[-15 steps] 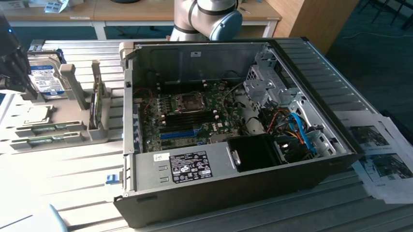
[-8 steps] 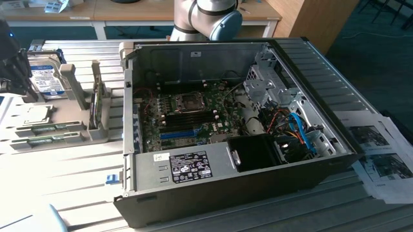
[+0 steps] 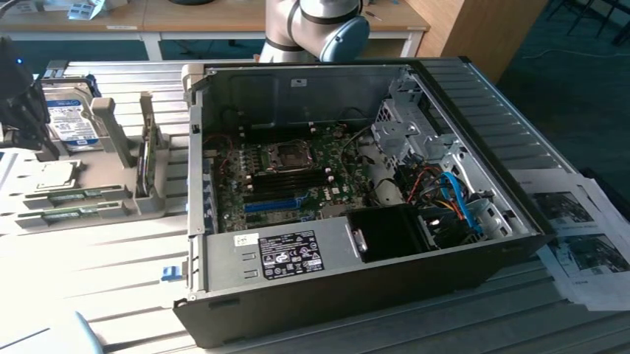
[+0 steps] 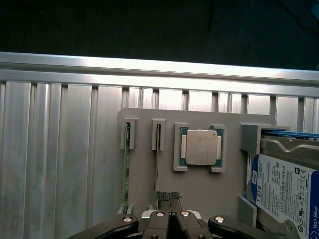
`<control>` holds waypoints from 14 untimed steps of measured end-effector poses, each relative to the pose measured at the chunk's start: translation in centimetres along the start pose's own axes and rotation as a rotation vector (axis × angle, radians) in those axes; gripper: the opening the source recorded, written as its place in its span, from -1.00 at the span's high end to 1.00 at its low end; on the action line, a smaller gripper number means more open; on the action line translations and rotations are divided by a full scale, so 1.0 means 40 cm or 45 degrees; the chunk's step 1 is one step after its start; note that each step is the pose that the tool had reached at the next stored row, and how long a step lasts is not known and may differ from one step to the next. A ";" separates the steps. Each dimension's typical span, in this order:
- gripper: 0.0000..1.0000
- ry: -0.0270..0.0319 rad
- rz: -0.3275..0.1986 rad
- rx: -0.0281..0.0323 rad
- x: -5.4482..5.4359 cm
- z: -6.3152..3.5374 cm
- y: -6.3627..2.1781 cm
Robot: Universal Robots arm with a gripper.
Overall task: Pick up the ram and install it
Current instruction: 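Pick up the ram and move it above insertion slot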
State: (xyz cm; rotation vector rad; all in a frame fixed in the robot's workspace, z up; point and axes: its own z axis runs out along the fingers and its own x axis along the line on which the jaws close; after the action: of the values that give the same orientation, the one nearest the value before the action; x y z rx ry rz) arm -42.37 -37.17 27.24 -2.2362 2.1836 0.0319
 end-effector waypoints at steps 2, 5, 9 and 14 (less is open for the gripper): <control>0.80 0.0000 0.000 0.0000 0.000 0.005 0.001; 0.80 0.0001 0.000 -0.0001 0.001 0.010 0.003; 0.80 0.0000 0.000 -0.0002 0.001 0.011 0.003; 0.80 -0.0001 0.000 -0.0001 0.001 0.011 0.003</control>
State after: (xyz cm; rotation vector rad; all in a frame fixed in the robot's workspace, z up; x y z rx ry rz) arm -42.47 -37.19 26.81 -2.2361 2.1836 0.0321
